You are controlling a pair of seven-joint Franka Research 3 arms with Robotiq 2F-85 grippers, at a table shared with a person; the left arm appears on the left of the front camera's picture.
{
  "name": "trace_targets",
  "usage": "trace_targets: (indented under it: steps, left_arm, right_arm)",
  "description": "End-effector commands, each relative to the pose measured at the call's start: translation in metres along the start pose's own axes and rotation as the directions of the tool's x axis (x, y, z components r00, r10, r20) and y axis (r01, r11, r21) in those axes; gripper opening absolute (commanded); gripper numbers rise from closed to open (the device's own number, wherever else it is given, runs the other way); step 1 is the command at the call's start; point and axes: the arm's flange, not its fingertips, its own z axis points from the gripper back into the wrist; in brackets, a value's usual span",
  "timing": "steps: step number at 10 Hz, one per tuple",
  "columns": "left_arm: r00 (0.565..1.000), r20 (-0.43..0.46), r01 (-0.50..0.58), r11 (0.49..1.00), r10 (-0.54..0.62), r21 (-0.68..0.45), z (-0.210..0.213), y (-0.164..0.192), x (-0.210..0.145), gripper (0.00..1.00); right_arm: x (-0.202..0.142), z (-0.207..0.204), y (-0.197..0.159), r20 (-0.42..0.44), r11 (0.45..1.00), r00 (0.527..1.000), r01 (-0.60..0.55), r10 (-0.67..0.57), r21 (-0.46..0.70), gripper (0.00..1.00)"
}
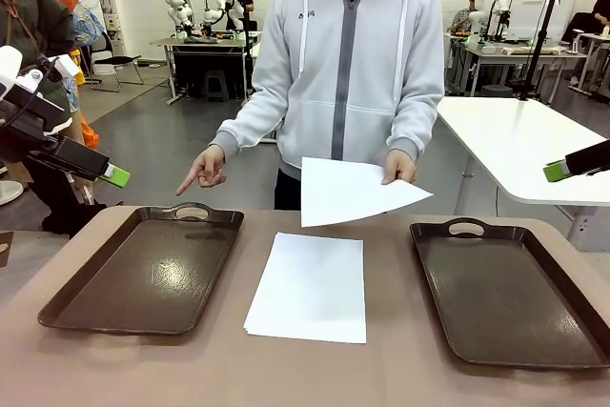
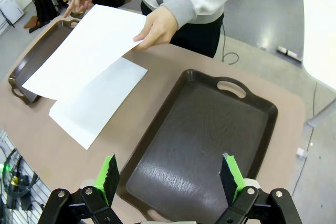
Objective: Sort the A4 documents.
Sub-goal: Receive the A4 Paper.
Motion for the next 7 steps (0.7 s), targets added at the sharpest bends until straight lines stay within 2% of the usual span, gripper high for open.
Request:
trace_targets:
  steps: [1,3,4,5,7]
  left_arm:
    - [1.000,0.003,0.005,1.000,-0.005,-0.001,0.000,0.001,0.000,1.00]
    - [1.000,0.000,0.000,1.000,0.000,0.000,0.000,0.000,0.000,1.00]
    - [0.985,-0.048,-0.167,0.984,0.164,-0.057,-0.041,0.018,0.008,1.00]
    - [0.963,-0.084,-0.264,0.959,0.256,-0.104,-0.068,0.026,0.016,1.00]
    - [0.929,-0.142,-0.362,0.918,0.341,-0.165,-0.111,0.031,0.035,1.00]
  right_arm:
    - [0.000,0.000,0.000,0.004,1.000,1.000,-0.001,0.000,0.010,1.00]
    - [0.000,0.000,0.000,0.004,1.000,1.000,-0.001,0.000,0.010,1.00]
    - [0.000,0.000,0.000,0.004,1.000,1.000,-0.001,0.000,0.010,1.00]
    - [0.000,0.000,0.000,0.004,1.000,1.000,-0.001,0.000,0.010,1.00]
    - [0.000,0.000,0.000,0.004,1.000,1.000,-0.001,0.000,0.010,1.00]
